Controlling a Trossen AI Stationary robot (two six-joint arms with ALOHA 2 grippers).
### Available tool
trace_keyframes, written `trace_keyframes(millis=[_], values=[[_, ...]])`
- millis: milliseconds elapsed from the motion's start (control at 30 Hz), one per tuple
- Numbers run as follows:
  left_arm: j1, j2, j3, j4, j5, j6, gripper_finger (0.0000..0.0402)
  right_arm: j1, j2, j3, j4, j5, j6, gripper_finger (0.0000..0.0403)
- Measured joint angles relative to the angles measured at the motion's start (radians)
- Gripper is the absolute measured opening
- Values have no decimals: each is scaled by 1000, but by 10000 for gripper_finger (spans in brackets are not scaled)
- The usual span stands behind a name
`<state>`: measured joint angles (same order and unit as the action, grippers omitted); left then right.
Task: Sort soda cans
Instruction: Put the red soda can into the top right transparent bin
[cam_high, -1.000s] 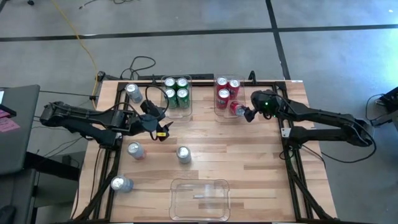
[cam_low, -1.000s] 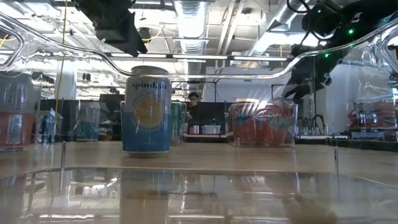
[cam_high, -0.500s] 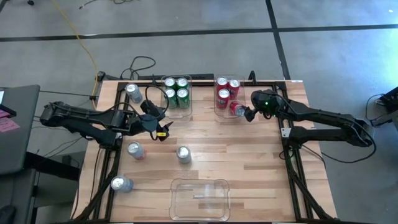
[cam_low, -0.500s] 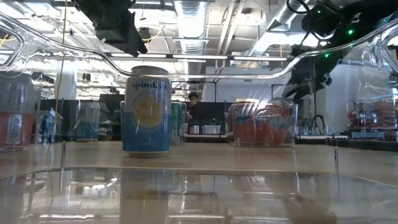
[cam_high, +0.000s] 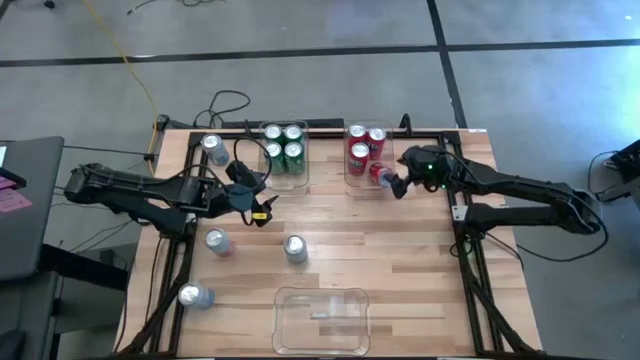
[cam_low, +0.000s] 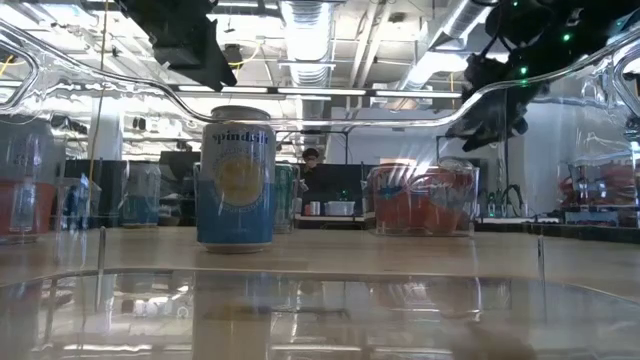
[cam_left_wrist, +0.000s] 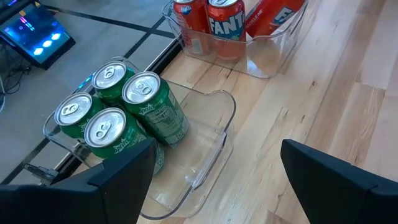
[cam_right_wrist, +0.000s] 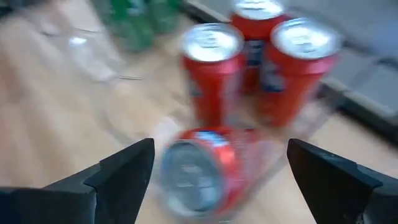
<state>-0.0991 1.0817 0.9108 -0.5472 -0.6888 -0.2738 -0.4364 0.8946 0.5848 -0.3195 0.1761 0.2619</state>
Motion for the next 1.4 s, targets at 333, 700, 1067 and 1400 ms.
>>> trace_keyframes(millis=[333, 700, 1067, 1400], values=[[0, 0, 0, 0, -5, -2, 338, 62, 2, 1, -28, -18, 268, 383], [0, 0, 0, 0, -6, -1, 338, 99, 3, 127, -235, 119, 290, 383], [0, 0, 0, 0, -34, -10, 338, 210, 43, 189, -343, 164, 438, 383], [0, 0, 0, -3, -34, -32, 338, 325, 213, 189, -325, 322, 519, 383]])
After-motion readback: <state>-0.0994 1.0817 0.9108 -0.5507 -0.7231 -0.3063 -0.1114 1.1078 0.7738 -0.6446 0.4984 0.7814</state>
